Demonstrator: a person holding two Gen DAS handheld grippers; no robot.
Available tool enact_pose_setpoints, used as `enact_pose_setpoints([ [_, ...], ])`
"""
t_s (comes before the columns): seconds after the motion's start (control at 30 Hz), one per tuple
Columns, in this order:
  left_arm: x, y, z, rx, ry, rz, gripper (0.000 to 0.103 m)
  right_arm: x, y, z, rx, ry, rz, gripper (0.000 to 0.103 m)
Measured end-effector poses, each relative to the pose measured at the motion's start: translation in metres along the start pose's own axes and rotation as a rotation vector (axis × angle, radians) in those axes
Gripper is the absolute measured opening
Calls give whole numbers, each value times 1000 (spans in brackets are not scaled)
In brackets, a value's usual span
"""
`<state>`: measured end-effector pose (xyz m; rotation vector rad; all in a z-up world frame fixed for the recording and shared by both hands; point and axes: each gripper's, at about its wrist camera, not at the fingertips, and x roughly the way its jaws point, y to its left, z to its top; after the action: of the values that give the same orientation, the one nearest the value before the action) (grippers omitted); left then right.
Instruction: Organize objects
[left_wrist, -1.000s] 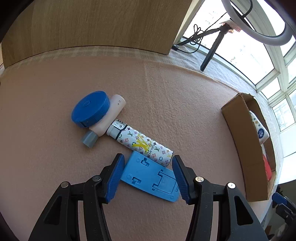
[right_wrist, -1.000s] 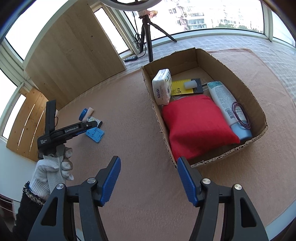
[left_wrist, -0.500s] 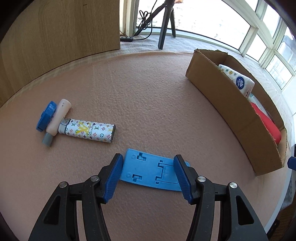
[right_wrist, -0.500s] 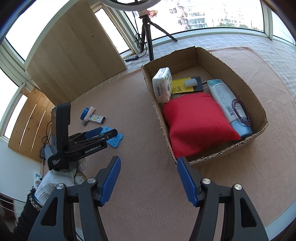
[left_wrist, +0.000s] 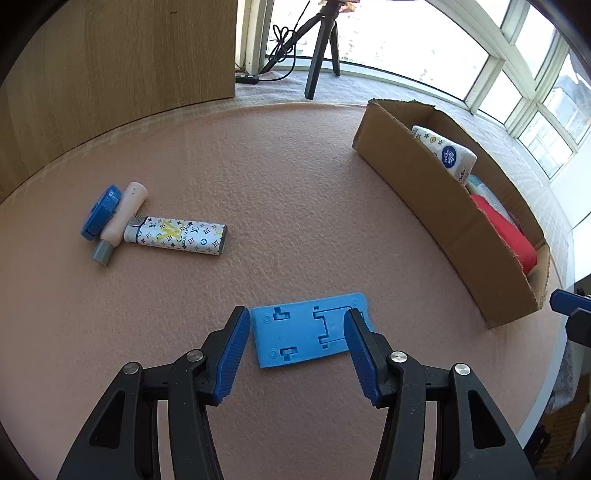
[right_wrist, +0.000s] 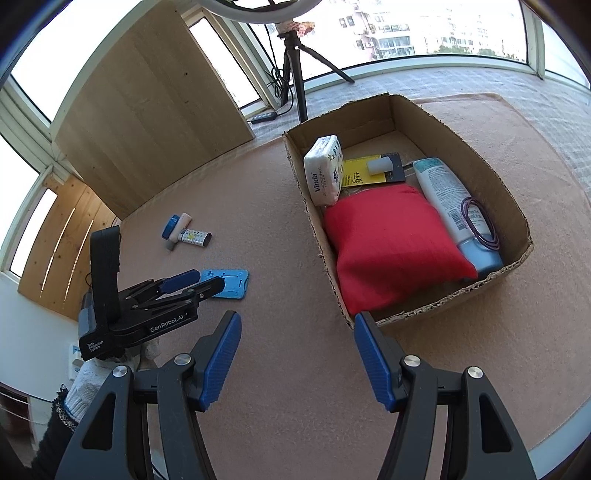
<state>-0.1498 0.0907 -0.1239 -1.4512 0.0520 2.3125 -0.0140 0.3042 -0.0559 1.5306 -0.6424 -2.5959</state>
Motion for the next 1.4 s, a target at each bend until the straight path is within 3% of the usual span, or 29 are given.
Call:
enact_pose_setpoints([
  [0.23, 18, 3, 29, -40, 28, -59, 57, 3, 6, -4, -12, 16, 5, 60],
  [0.4, 30, 11, 28, -69, 82, -114, 54, -1, 3, -5, -4, 11, 0, 60],
  [0.6, 21, 9, 7, -17, 106, -140, 54, 0, 1, -6, 9, 15, 5, 60],
  [0.87, 5, -12, -36, -56, 96, -207, 54, 7, 13, -6, -17, 31, 27, 60],
  [0.97, 2, -28, -47, -25, 73, -176, 54, 12, 19, -7, -31, 46, 43, 60],
  [1.07, 2, -34, -51, -39, 81, -219, 54, 18, 26, -8, -49, 64, 59, 60],
  [1.17, 1, -38, -53, -30, 78, -207, 54, 26, 33, -7, -57, 87, 86, 60],
  [1.33, -3, -30, -55, -63, 80, -173, 41, 47, 47, -5, -73, 146, 126, 57],
  [1.4, -3, -29, -55, -64, 88, -167, 36, 60, 49, -4, -67, 174, 127, 48],
])
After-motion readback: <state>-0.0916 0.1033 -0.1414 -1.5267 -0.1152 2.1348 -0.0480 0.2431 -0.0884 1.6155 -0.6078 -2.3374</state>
